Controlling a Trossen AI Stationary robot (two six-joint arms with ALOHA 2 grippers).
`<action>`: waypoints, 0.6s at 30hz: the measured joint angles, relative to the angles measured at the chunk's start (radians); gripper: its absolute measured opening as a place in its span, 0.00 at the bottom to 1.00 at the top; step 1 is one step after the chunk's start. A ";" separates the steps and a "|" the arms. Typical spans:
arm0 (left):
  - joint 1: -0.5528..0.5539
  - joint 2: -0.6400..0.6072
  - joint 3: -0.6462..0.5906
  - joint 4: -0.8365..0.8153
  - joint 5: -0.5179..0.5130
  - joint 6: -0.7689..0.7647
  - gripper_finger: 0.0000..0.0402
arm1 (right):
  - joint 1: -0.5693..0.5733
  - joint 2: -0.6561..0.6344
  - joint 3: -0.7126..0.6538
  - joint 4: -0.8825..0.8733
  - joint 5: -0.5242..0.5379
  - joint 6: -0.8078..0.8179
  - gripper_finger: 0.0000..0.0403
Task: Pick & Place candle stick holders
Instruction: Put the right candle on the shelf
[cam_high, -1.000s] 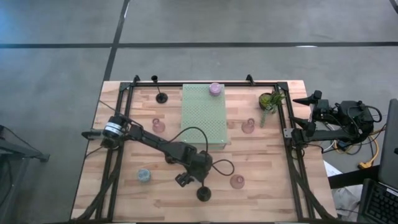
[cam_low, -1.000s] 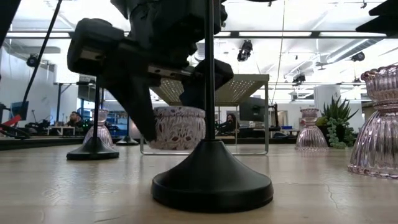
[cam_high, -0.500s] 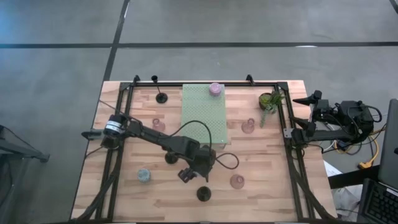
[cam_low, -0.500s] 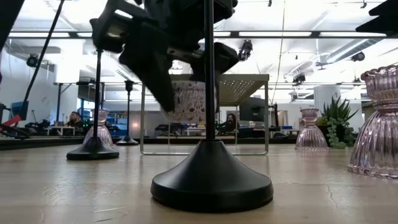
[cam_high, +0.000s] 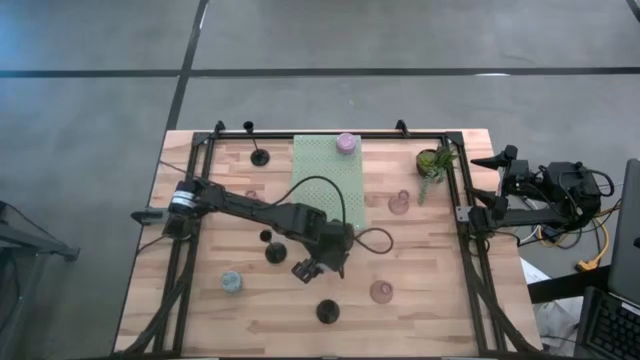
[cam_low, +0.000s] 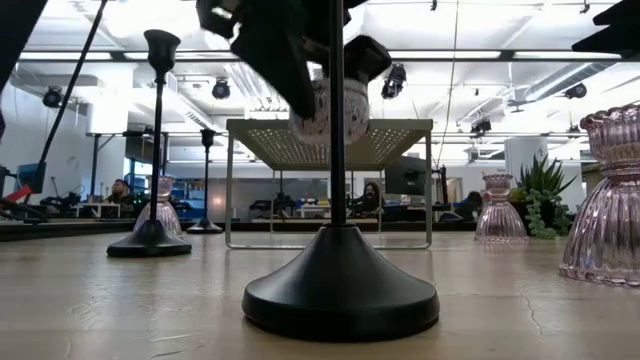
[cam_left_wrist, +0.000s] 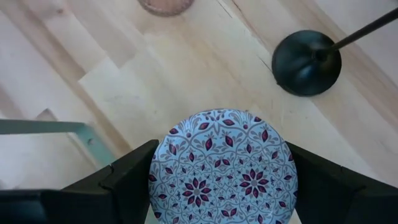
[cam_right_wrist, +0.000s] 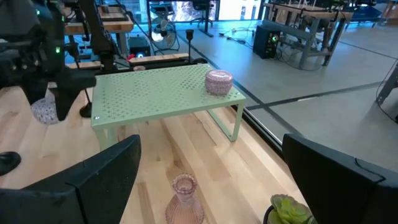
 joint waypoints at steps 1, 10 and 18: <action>0.003 0.000 0.014 -0.017 0.001 -0.001 0.75 | 0.000 0.000 0.000 0.000 0.000 0.000 0.95; 0.037 -0.002 0.150 -0.148 0.000 -0.026 0.75 | 0.000 0.000 0.000 0.000 0.000 0.000 0.95; 0.090 -0.002 0.267 -0.213 -0.003 -0.057 0.75 | 0.000 0.000 0.000 0.000 0.000 0.000 0.95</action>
